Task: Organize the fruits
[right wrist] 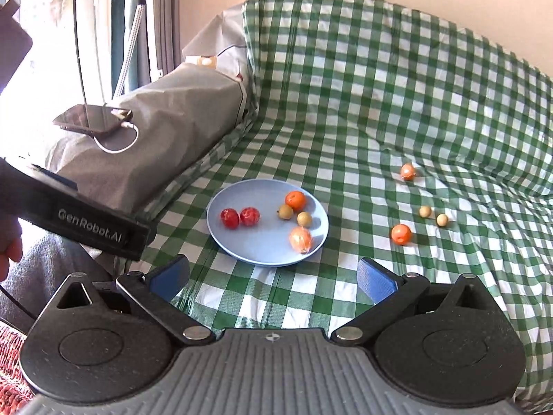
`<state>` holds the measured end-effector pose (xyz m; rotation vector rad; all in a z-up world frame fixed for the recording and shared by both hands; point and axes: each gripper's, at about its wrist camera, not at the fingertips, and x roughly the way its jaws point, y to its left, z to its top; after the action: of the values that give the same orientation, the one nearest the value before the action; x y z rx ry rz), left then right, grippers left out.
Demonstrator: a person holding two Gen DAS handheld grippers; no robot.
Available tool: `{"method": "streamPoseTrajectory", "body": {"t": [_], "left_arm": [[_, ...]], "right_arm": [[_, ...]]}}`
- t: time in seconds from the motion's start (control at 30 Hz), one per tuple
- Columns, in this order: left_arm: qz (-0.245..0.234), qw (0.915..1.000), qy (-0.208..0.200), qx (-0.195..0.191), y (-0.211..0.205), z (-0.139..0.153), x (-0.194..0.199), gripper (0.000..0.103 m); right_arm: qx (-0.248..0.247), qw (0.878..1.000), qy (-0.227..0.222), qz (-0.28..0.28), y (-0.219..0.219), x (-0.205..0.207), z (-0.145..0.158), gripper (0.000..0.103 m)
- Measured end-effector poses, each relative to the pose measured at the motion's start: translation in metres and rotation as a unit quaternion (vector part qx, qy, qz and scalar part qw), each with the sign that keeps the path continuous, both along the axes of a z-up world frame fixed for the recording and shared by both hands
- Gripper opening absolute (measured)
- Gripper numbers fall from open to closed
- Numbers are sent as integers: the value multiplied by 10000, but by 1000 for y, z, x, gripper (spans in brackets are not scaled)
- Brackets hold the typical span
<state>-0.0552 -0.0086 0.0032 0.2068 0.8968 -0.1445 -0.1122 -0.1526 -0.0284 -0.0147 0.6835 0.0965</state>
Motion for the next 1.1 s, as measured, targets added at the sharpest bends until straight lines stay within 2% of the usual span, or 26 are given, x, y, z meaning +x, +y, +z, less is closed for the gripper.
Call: {"method": "streamPoseTrajectory", "body": {"t": [0.37,1.1], "left_arm": [[-30,9999,-104,-26,1,6,-8,103],[-92,10000,-4,2,1,-1,-4,103]], "right_arm": [[-41,9999,-142,3,6,-10,6,102],[-37,10000,-1,52,9,-5,-1,102]]}}
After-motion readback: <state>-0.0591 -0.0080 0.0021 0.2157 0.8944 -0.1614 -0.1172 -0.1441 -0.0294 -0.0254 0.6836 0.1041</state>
